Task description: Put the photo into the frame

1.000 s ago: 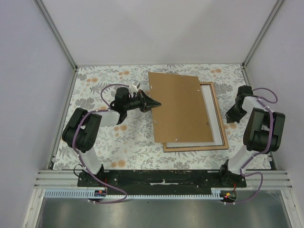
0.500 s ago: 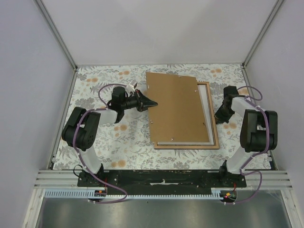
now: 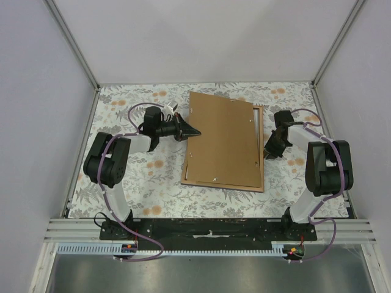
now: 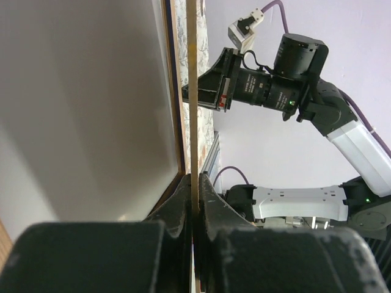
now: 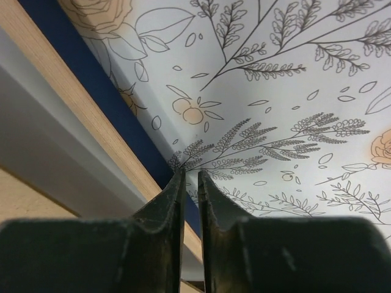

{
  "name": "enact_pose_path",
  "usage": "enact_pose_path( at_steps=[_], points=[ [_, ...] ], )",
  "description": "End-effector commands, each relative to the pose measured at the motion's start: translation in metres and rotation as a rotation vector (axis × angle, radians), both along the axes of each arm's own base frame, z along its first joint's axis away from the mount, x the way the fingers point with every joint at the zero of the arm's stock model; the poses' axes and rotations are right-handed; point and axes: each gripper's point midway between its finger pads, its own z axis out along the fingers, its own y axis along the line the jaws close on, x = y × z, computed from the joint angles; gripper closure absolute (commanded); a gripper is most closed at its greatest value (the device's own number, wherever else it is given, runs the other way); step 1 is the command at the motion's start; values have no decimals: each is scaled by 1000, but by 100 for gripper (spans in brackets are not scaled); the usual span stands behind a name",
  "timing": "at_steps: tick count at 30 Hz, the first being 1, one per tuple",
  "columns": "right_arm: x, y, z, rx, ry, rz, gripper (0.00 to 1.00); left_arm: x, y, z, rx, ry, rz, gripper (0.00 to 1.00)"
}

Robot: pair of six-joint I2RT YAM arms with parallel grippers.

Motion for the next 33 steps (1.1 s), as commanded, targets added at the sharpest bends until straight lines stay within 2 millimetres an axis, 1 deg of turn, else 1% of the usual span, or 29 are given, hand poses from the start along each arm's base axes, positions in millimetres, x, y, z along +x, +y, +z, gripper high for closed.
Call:
enact_pose_path(
  at_steps=[1,4,12,16,26,33],
  points=[
    [15,3,6,11,-47,33,78,8,-6,20,-18,-128,-98,98],
    [20,4,11,11,-63,53,74,14,-7,18,-11,-125,-115,98],
    [30,5,14,7,-74,83,73,25,-13,12,0,-118,-172,98],
    [34,5,16,9,-81,84,72,31,-15,4,-1,-89,-171,98],
    [40,9,12,31,-81,88,73,35,-20,-12,0,-46,-174,98],
    [42,10,11,37,-79,96,73,39,-23,-15,-13,-32,-182,98]
  ],
)
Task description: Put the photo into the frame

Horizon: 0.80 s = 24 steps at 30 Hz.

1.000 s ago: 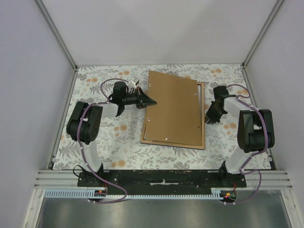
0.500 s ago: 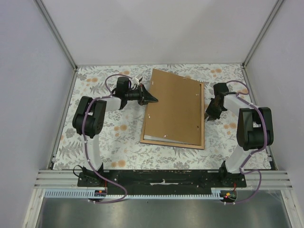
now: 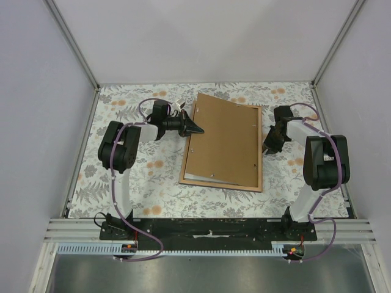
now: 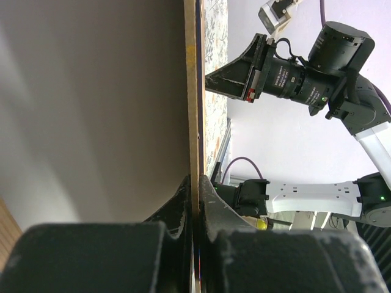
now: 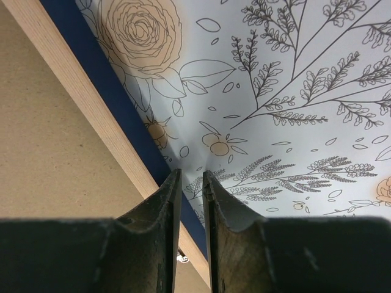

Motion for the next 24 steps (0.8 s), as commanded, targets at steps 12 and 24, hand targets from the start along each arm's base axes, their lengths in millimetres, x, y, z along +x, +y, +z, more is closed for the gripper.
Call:
enact_pose_path(
  at_steps=[12,24],
  points=[
    [22,9,9,38,-57,34,73,8,-15,10,-60,-37,-67,89],
    [24,6,13,25,-70,42,73,11,-3,18,56,-113,-36,42]
  ],
)
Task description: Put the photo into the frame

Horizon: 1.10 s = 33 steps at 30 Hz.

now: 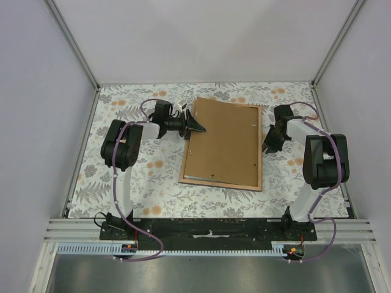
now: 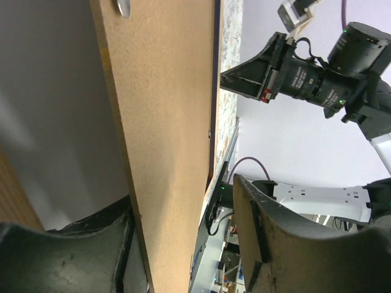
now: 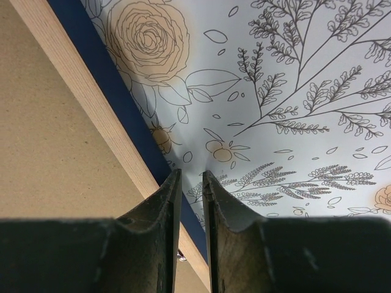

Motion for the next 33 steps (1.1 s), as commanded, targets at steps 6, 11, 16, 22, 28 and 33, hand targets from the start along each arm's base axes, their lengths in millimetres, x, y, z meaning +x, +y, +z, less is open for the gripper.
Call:
enact_pose_path(
  at_steps=[6,11,16,22,28,33],
  points=[
    [21,8,18,29,-75,29,73,9,15,29,184,-173,-2,35],
    [22,8,19,28,-81,31,72,14,26,30,297,-211,11,34],
    [23,7,21,26,-86,32,71,17,41,27,404,-239,26,34],
    [24,8,23,27,-94,37,71,16,49,20,462,-250,27,34],
    [28,8,22,28,-91,42,69,15,67,13,578,-275,66,34],
    [36,12,21,26,-93,70,68,12,88,11,679,-291,137,35]
  ],
)
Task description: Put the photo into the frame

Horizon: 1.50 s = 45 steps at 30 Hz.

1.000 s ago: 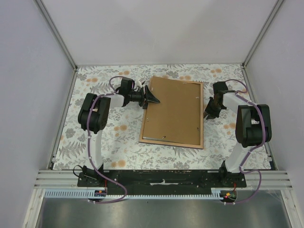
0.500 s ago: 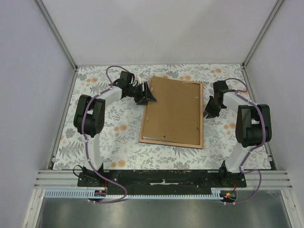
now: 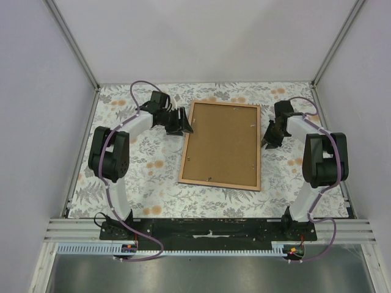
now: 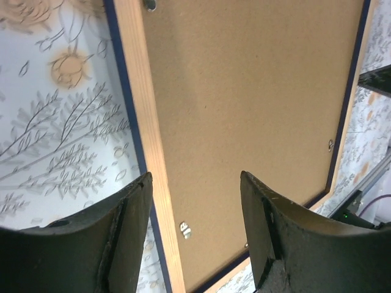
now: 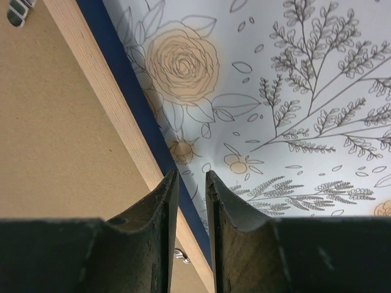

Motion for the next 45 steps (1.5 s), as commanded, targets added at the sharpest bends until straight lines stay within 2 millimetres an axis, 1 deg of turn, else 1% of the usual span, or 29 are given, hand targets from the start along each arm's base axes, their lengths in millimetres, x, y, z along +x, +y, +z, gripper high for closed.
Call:
enact_pose_path(
  at_steps=[1,4,6,8,10,12,13,14,15,16,17,18,21,23,25,26,28,30,31,32,33,35,37,39,42,45],
  points=[
    [23,11,11,12,-54,57,68,3,27,21,118,-128,63,35],
    [29,17,9,4,-41,77,67,0,49,18,205,-154,166,35],
    [32,19,9,0,-39,80,67,-7,61,9,247,-154,221,38],
    [34,17,12,-11,-50,71,67,-11,68,3,263,-158,253,41],
    [34,17,16,-10,-62,70,66,-16,77,-6,296,-147,291,49],
    [36,22,18,0,-73,88,66,-18,87,-14,339,-134,336,58],
    [37,24,18,2,-75,96,66,-19,92,-16,358,-130,358,60],
    [39,28,18,5,-75,106,66,-21,95,-19,370,-125,375,61],
    [39,34,17,14,-73,120,66,-22,98,-18,374,-123,390,65],
    [41,40,16,24,-71,133,66,-25,97,-19,367,-118,397,66],
    [43,47,14,29,-69,150,66,-28,98,-21,366,-108,406,66],
    [44,53,11,28,-63,163,65,-30,103,-23,383,-105,427,66],
    [47,74,8,37,-58,206,65,-44,108,-30,387,-84,448,66],
    [47,82,7,27,-56,222,66,-52,113,-30,397,-86,457,66],
    [45,82,7,16,-52,219,65,-57,118,-24,402,-105,473,66],
    [44,80,6,3,-49,213,65,-59,120,-21,412,-113,476,65],
    [42,72,11,-33,-54,197,64,-59,129,-13,437,-136,489,63],
    [41,65,20,-64,-76,181,62,-54,140,-1,451,-155,506,62],
    [39,64,25,-65,-85,178,61,-51,144,5,452,-169,511,62],
    [39,59,30,-90,-99,167,59,-48,146,13,450,-192,516,61],
    [37,58,38,-93,-117,164,57,-45,146,19,449,-208,513,59],
    [31,57,46,-87,-145,167,51,-41,138,21,427,-212,470,53],
    [21,65,49,-42,-165,199,46,-39,128,14,399,-182,428,48],
    [11,69,47,-38,-169,222,41,-38,119,7,368,-152,400,46],
    [-1,76,46,-38,-177,255,38,-38,114,-2,344,-125,399,45],
    [-8,80,42,-45,-176,279,36,-38,114,-8,350,-110,400,47]
  ],
)
